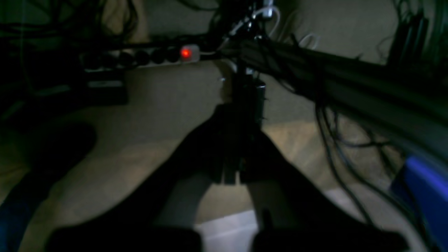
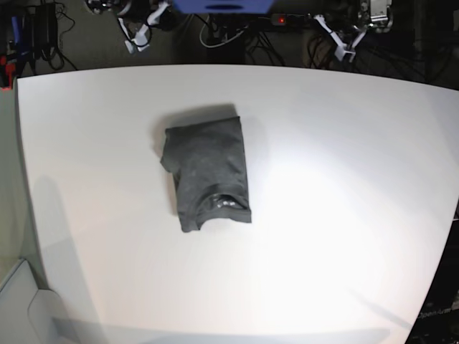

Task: Layout the t-shirt on the table in an organized manner, then fold the t-shirt properly

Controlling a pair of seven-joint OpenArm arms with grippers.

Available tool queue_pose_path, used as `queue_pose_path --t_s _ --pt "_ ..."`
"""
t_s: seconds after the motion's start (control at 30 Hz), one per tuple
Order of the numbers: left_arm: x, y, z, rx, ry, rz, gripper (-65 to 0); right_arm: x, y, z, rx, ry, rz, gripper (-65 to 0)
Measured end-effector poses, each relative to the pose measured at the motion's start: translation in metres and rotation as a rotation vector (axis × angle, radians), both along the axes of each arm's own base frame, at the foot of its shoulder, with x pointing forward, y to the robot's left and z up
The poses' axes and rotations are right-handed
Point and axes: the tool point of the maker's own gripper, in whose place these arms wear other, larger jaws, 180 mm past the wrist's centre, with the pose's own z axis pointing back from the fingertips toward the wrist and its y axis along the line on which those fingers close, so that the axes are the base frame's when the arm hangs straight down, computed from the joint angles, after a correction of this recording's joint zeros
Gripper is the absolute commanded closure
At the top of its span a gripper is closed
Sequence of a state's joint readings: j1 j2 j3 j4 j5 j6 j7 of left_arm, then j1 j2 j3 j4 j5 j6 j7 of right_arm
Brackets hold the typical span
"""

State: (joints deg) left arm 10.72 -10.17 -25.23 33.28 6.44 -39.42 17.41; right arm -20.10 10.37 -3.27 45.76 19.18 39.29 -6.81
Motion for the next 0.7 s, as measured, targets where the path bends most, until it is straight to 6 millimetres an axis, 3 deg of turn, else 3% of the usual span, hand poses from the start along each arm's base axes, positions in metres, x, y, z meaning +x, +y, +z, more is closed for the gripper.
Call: queue_pose_path --t_s 0.1,0.2,0.37,0.6,0.7 --pt "0.009 -0.02 -0.011 -0.044 -0.008 0.001 0.0 0.004 -0.003 -0.025 0.006 0.034 -0.118 0.0" --pt "-0.007 -0.018 -0.027 0.05 0.011 0.021 0.0 -0.003 -0.008 -0.043 -0.021 0.054 -0.247 0.0" --pt "-0.043 -0.028 -0.041 0.131 0.082 -0.036 0.0 -0.015 -0.059 -0.068 -0.373 0.056 -0.397 0.0" --pt "-0.037 0.008 -0.047 0.362 0.076 0.095 -0.1 -0.016 -0.117 -0.063 -0.884 0.02 -0.327 0.0" --pt "-0.038 0.008 -0.047 0.394 0.085 0.141 -0.1 -0.018 -0.115 -0.062 -0.898 0.006 -0.278 0.0"
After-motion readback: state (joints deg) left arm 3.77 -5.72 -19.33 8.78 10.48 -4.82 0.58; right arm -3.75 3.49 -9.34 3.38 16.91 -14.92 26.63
